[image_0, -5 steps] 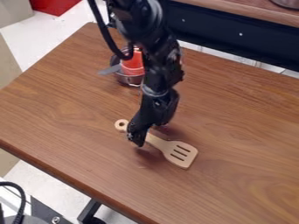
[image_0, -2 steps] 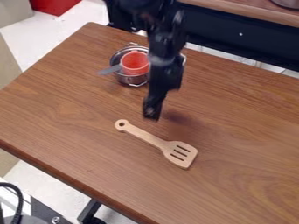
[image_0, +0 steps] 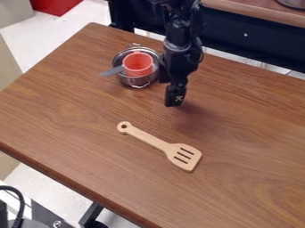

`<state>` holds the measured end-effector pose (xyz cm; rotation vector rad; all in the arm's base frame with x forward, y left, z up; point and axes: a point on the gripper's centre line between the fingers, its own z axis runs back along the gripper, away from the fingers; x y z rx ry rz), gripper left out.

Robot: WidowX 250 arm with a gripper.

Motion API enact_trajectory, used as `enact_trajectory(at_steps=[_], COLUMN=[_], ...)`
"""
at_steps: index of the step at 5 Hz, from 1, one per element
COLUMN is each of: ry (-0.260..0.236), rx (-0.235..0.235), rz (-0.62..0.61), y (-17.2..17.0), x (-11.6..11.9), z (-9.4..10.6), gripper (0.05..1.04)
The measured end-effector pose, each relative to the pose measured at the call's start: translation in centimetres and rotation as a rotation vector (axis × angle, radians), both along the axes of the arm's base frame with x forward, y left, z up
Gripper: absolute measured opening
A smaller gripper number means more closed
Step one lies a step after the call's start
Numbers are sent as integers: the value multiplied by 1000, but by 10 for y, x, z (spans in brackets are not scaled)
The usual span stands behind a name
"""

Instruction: Move the wooden spatula in the middle of the table

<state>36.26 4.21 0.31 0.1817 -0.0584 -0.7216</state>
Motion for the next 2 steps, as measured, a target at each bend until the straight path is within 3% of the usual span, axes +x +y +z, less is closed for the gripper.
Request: enact_trajectory(at_steps=[1,2], ry=[-37,-45], rx=[-9,-38], rz=[106,154], y=[8,16], x=[10,13], z=[10,15], gripper=[1001,1000])
